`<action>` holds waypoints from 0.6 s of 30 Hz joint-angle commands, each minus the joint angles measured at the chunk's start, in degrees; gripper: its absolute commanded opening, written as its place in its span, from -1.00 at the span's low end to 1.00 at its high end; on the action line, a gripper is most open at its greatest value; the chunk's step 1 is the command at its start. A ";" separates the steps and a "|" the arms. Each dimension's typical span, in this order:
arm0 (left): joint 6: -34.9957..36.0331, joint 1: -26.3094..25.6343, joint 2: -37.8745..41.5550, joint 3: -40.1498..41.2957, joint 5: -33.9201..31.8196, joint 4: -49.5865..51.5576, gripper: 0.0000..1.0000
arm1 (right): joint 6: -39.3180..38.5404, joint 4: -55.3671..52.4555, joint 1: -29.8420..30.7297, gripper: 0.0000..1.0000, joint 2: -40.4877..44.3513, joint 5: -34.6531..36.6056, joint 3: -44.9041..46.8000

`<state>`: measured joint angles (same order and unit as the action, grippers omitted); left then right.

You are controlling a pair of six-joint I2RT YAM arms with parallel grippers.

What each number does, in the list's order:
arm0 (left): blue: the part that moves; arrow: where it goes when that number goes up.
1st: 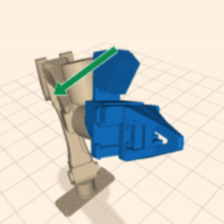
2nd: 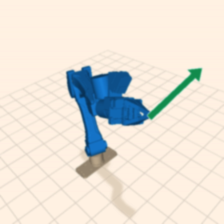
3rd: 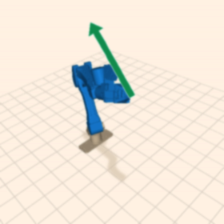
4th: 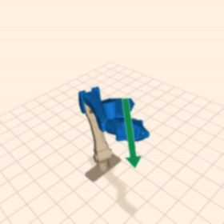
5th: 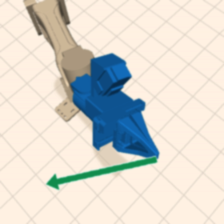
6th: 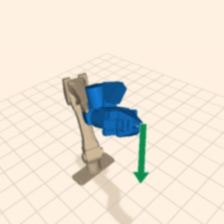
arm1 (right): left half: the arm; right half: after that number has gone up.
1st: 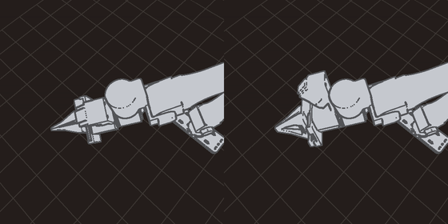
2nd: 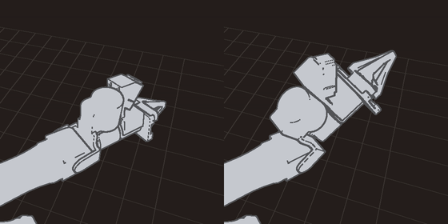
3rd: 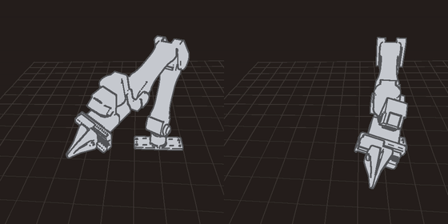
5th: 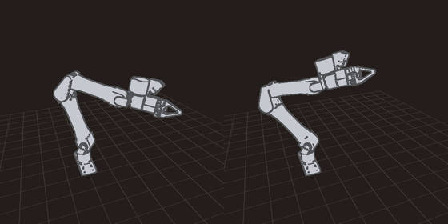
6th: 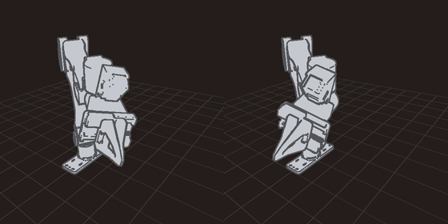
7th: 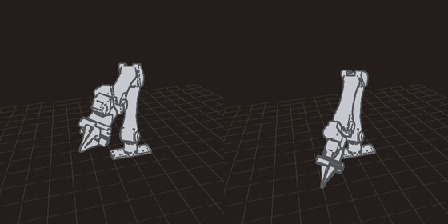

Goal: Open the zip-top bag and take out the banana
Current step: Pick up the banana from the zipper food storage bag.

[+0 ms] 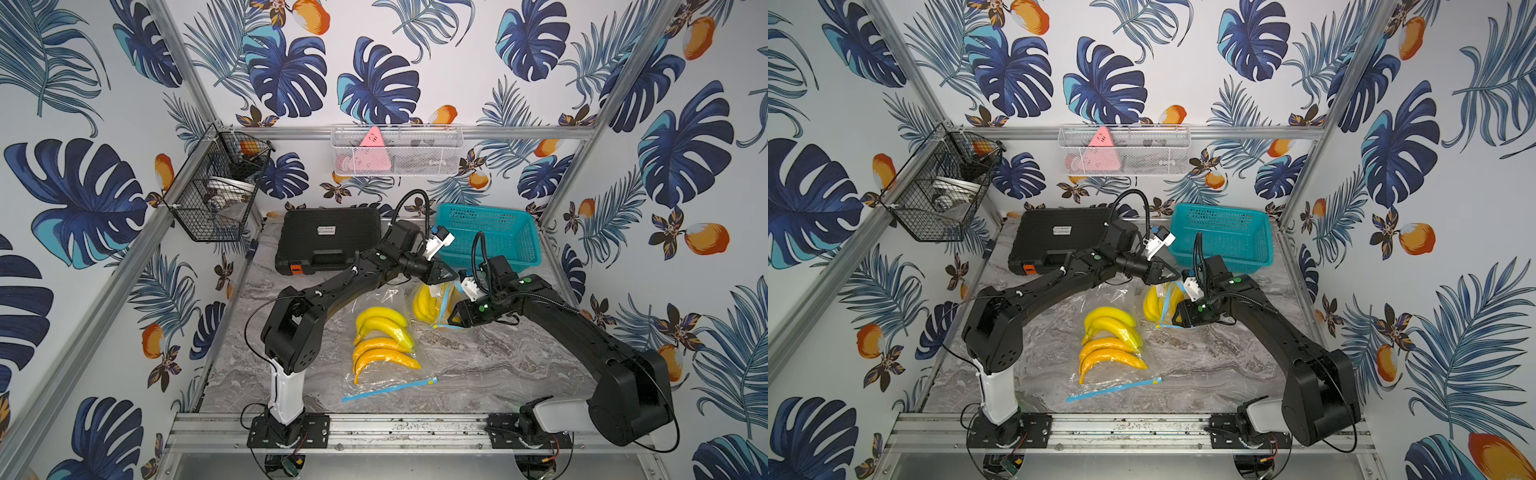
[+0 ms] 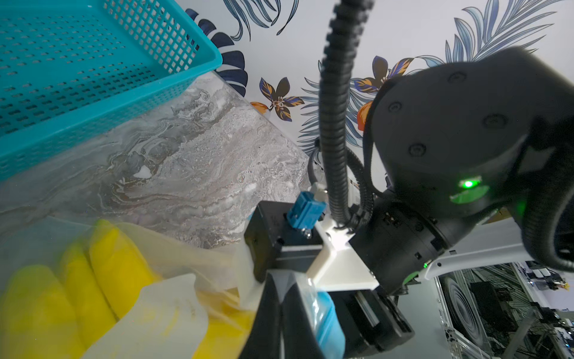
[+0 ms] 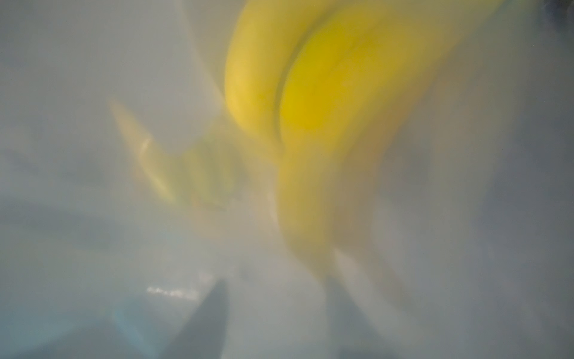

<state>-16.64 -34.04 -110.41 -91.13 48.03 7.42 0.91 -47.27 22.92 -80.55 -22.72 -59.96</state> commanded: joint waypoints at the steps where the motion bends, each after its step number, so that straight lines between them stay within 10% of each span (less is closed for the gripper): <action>1: -0.07 0.75 0.34 0.81 -1.64 -5.65 -1.00 | -1.76 -4.09 2.83 0.02 -3.48 -0.29 -1.17; 12: -3.83 2.38 3.45 8.31 1.73 -11.85 -0.55 | 1.90 -0.74 4.59 0.07 -4.27 9.60 -3.40; 18: -1.84 4.16 8.65 11.33 -4.03 -8.94 0.59 | 1.07 4.00 4.59 0.08 -1.37 11.55 -2.08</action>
<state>-19.35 -31.05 -104.47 -81.32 47.29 -0.38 3.16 -46.52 27.38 -82.81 -13.54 -62.89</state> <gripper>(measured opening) 0.678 0.536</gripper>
